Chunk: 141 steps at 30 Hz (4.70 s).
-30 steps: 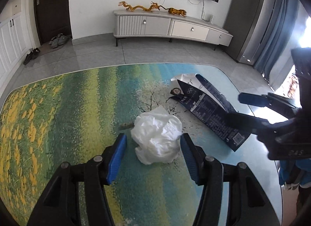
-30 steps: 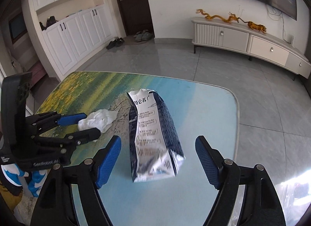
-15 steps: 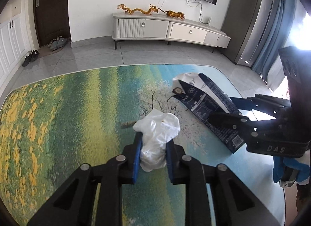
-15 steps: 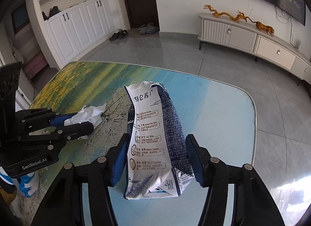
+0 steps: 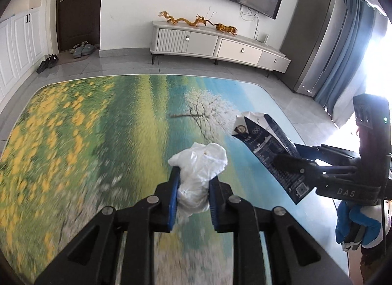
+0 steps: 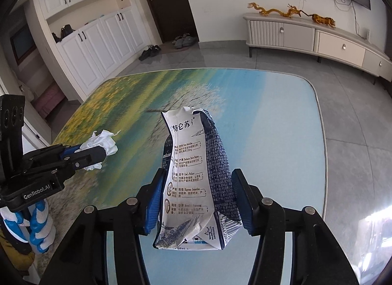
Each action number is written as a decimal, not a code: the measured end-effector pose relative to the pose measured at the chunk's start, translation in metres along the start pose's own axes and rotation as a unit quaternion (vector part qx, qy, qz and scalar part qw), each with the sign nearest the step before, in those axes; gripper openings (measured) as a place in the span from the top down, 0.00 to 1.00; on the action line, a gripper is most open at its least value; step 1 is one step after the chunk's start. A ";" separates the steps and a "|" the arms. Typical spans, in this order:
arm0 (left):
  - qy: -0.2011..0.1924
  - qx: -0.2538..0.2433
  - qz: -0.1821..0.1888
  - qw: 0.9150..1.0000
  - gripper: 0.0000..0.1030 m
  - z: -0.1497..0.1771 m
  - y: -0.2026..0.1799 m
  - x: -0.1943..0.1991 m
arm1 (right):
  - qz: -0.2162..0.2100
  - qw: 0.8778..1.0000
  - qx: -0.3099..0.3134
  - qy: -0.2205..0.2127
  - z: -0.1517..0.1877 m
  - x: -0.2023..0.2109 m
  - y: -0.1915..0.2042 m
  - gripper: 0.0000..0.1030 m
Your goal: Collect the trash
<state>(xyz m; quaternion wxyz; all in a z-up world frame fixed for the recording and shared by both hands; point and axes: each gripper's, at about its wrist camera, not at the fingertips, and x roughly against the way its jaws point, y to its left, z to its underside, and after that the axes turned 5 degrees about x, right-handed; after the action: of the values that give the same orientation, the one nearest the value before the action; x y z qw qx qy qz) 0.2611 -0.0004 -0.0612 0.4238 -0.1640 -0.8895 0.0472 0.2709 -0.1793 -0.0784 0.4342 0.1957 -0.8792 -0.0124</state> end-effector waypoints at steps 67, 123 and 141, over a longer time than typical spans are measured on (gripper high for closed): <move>0.209 -0.173 0.160 0.949 0.78 0.138 -0.396 -0.085 | 0.130 0.932 -0.339 0.013 0.332 0.155 -0.249 0.50; -0.129 0.028 -0.076 0.988 0.38 0.102 -0.101 0.171 | 0.179 0.972 -0.076 -0.134 0.150 0.234 0.031 0.11; -0.194 0.021 -0.140 0.971 0.19 0.125 -0.094 0.226 | 0.224 0.959 -0.016 -0.174 0.146 0.249 0.096 0.01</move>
<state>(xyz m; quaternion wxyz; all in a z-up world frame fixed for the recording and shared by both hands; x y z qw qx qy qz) 0.0088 -0.0070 0.0477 0.2489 -0.0164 -0.9677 0.0373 -0.0093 -0.2006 0.0383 0.2696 -0.0180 -0.9621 0.0375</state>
